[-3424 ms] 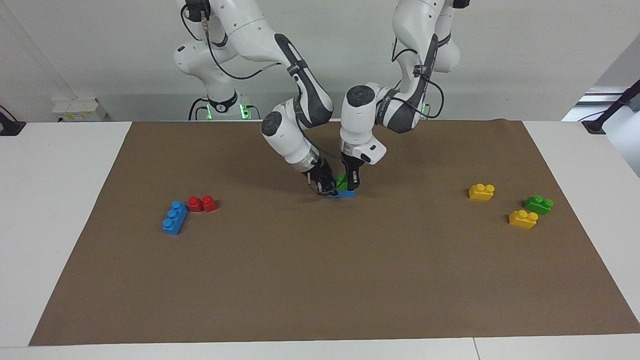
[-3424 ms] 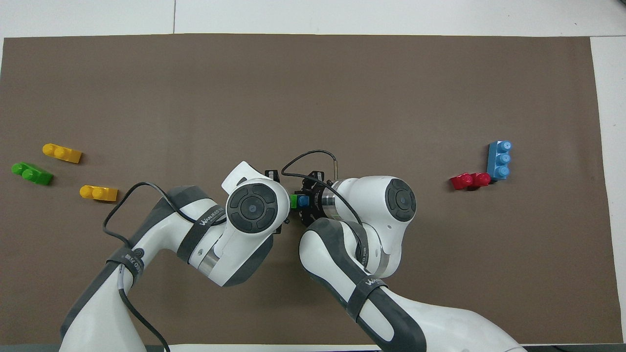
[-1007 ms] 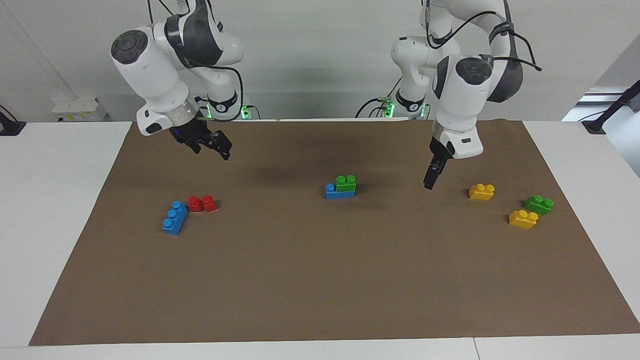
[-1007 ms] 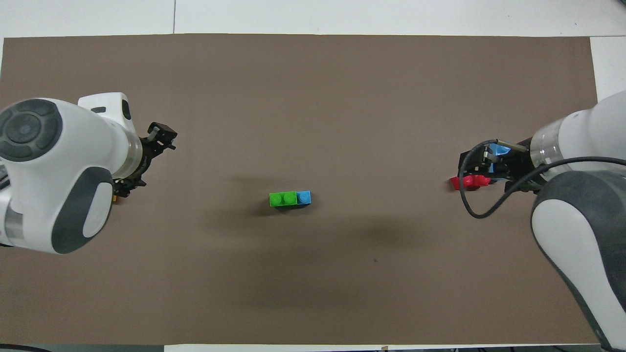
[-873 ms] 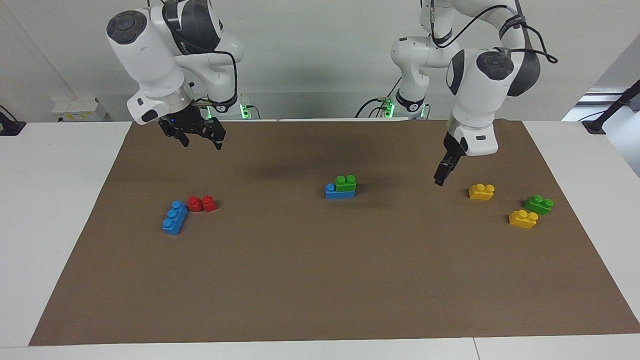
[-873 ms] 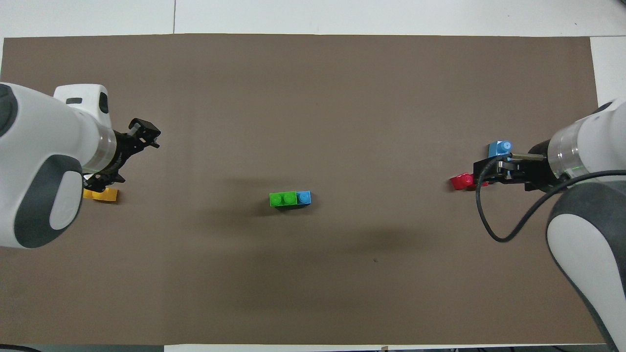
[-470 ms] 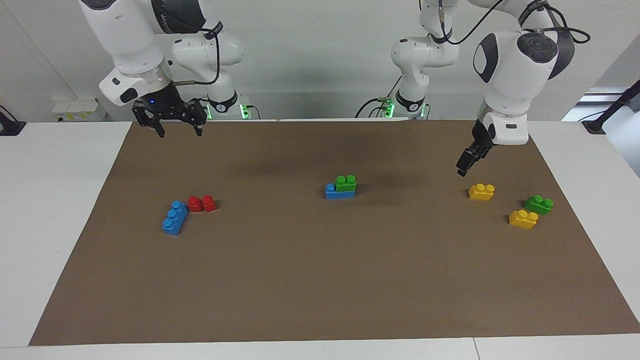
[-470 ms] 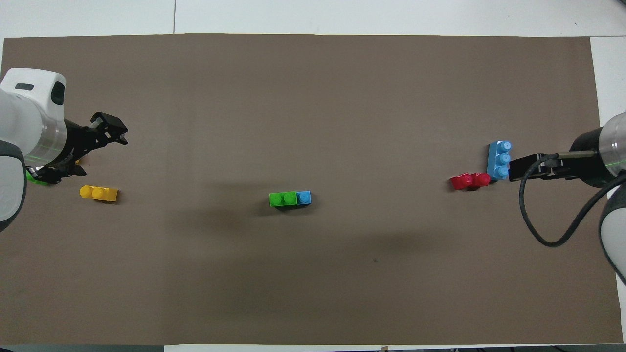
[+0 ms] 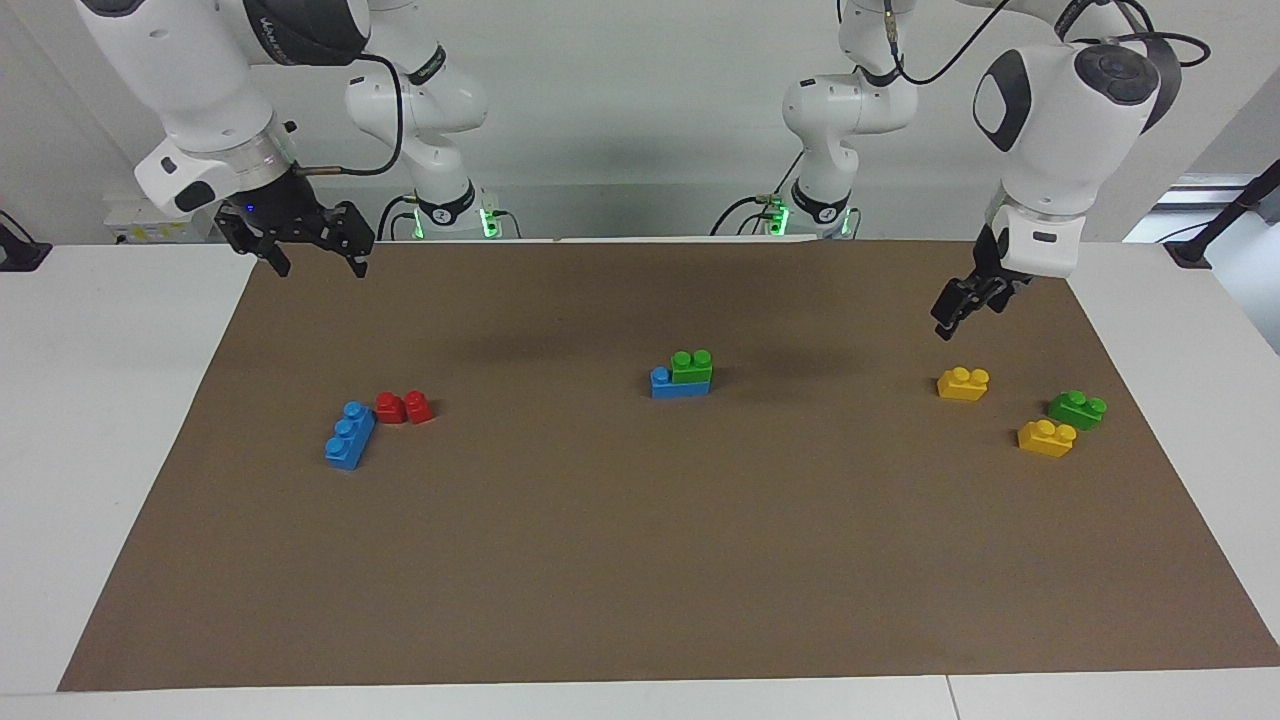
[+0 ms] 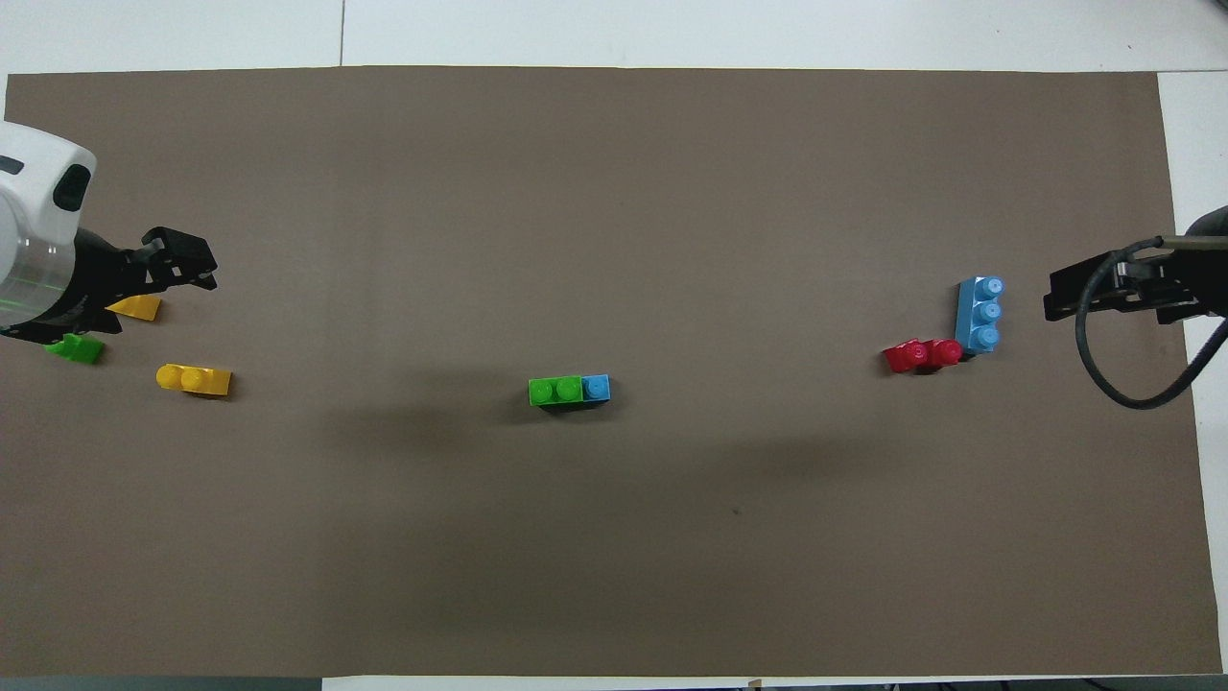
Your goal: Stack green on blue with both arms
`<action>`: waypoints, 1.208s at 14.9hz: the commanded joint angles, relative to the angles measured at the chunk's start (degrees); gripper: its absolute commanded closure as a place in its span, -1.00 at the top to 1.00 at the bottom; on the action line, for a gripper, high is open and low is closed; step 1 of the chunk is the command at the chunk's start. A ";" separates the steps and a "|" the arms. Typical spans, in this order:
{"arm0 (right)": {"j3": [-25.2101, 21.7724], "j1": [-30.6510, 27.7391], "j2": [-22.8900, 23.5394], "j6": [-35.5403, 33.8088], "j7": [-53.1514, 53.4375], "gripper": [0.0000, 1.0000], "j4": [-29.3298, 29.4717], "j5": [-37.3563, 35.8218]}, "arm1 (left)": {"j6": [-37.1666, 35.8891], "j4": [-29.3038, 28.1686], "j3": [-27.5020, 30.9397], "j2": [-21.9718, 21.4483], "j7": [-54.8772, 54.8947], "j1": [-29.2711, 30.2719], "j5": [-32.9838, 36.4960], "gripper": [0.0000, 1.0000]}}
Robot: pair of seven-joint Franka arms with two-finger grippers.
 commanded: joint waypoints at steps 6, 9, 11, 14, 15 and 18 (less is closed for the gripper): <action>0.48 -2.45 1.39 -2.48 -0.91 1.00 2.28 1.14 | -9.37 7.27 -1.56 -0.44 12.59 2.49 -0.95 1.00; 0.40 -2.45 1.39 -2.30 -0.73 1.00 2.19 0.79 | -14.30 10.36 -2.00 0.35 13.03 2.57 -1.30 1.00; 0.40 -2.36 1.39 -2.04 -0.64 1.00 2.11 -0.52 | -16.59 11.23 -2.53 0.88 13.47 2.40 -1.30 1.00; 0.40 -2.36 1.31 -1.60 -0.56 1.00 2.02 -1.67 | -16.60 11.41 -2.27 0.88 13.38 2.75 -4.89 1.00; 0.40 -2.36 1.31 -1.60 -0.55 1.00 2.02 -1.67 | -16.51 11.41 -2.26 0.88 13.38 2.75 -5.17 1.00; 0.48 -2.36 1.31 -0.82 -0.73 1.00 2.11 -1.76 | -15.90 11.41 -2.27 0.80 13.12 2.75 -5.87 1.00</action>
